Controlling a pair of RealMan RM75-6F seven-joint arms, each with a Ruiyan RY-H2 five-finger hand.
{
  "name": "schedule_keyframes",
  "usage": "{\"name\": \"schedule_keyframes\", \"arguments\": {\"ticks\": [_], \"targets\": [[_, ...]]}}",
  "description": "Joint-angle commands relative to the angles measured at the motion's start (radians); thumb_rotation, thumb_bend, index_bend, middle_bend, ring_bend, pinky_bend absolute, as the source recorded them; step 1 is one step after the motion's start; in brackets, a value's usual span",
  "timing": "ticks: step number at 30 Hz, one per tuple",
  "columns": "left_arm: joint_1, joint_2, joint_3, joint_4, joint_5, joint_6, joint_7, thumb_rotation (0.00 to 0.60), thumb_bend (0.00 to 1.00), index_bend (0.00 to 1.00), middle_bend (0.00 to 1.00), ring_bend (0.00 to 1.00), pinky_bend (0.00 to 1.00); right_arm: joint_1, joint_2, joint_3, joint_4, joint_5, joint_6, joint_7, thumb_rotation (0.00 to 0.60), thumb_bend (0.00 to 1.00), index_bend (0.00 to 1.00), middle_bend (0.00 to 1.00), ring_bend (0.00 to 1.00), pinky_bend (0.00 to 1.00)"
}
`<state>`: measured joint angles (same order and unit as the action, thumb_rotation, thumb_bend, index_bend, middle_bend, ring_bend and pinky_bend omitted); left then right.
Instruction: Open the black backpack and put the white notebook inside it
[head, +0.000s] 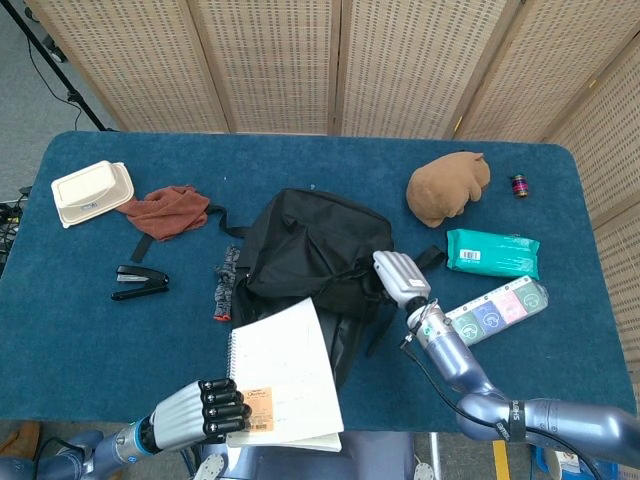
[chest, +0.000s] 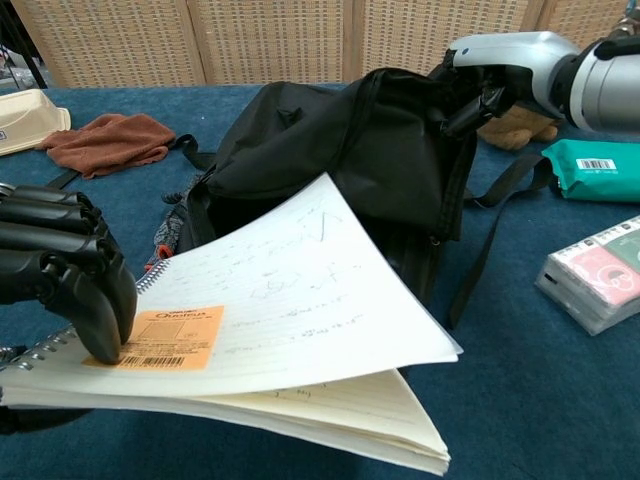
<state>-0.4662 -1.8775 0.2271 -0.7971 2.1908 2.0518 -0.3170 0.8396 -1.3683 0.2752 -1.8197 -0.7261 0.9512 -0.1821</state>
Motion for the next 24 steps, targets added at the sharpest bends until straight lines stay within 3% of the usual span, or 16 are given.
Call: {"name": "schedule_keyframes", "arguments": {"ticks": [1,13,24], "targets": [[0.002,0.001,0.006,0.0,-0.001,0.002,-0.004,0.6,0.46,0.83,0.65,0.58,0.62,0.002,-0.002,0.0,0.002,0.001,0.0,-0.002,0.6,0.72,0.63,0.56,0.46,0.56],[0.008,0.015,0.008,0.04,-0.009,0.044,-0.008,0.6,0.46,0.83,0.65,0.58,0.62,0.006,-0.007,0.013,0.02,0.017,0.01,0.006,0.6,0.72,0.64,0.56,0.46,0.56],[-0.025,-0.016,-0.029,0.091,-0.045,0.009,-0.003,0.6,0.46,0.83,0.65,0.58,0.62,0.014,0.003,0.02,0.004,0.041,0.004,-0.002,0.6,0.72,0.64,0.56,0.46,0.56]]}}
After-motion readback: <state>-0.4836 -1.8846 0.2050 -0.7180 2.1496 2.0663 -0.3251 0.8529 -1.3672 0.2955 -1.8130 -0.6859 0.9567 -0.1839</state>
